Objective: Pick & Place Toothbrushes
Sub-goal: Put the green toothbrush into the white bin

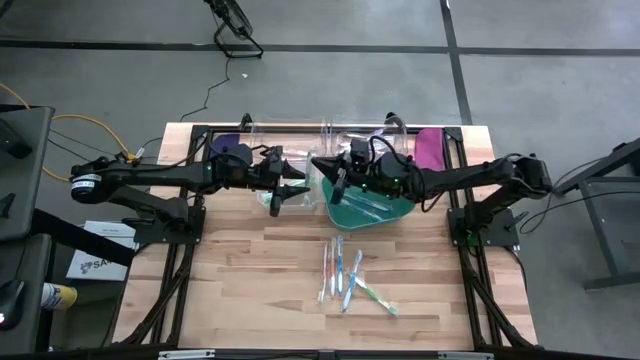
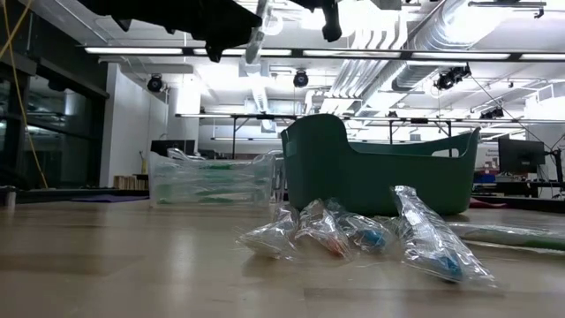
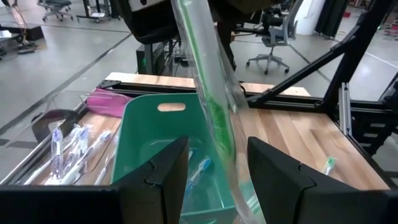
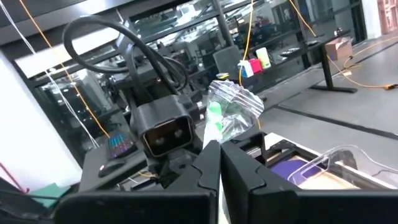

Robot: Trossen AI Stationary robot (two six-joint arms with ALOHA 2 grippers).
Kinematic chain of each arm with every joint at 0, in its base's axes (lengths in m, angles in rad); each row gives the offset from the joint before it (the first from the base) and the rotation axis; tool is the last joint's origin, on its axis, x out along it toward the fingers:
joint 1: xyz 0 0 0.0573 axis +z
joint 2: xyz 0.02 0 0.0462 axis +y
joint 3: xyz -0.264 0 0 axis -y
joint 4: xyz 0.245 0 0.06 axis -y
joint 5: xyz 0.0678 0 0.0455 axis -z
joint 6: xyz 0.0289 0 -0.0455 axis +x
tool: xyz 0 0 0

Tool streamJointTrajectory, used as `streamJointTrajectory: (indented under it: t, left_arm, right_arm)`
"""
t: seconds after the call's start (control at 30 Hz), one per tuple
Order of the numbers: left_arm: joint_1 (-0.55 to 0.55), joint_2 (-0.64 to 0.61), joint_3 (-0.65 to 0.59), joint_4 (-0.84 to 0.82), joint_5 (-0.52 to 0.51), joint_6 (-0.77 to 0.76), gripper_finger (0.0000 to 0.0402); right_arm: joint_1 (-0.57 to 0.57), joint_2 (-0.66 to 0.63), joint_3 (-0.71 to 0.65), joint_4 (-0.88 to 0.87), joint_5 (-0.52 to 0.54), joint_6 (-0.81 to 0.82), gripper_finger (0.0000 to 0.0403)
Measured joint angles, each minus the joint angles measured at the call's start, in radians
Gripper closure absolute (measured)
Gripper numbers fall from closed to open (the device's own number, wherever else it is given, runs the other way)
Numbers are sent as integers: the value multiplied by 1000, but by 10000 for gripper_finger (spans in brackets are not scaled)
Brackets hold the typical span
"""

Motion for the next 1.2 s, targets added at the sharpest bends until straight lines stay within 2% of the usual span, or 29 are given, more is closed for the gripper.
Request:
streamJointTrajectory:
  t: [0.17,0.27,0.53,0.7,0.8,1.0,1.2]
  left_arm:
    - [0,0,0,8,17,-22,244]
    - [0,0,0,10,17,-22,259]
    - [1,0,0,7,12,-26,384]
    - [1,0,0,-19,12,-21,376]
    - [0,-2,0,-40,11,-1,387]
    - [0,-4,0,-101,5,12,391]
    - [1,-17,3,-251,-73,34,391]
  right_arm:
    - [0,0,0,-7,-2,5,400]
    - [0,0,0,-11,-1,6,400]
    - [1,0,0,-11,-5,9,400]
    - [1,0,0,-21,-8,9,400]
    - [1,0,0,-25,-38,17,398]
    - [0,-26,0,-48,-48,26,346]
    - [-14,-100,0,-217,-62,68,278]
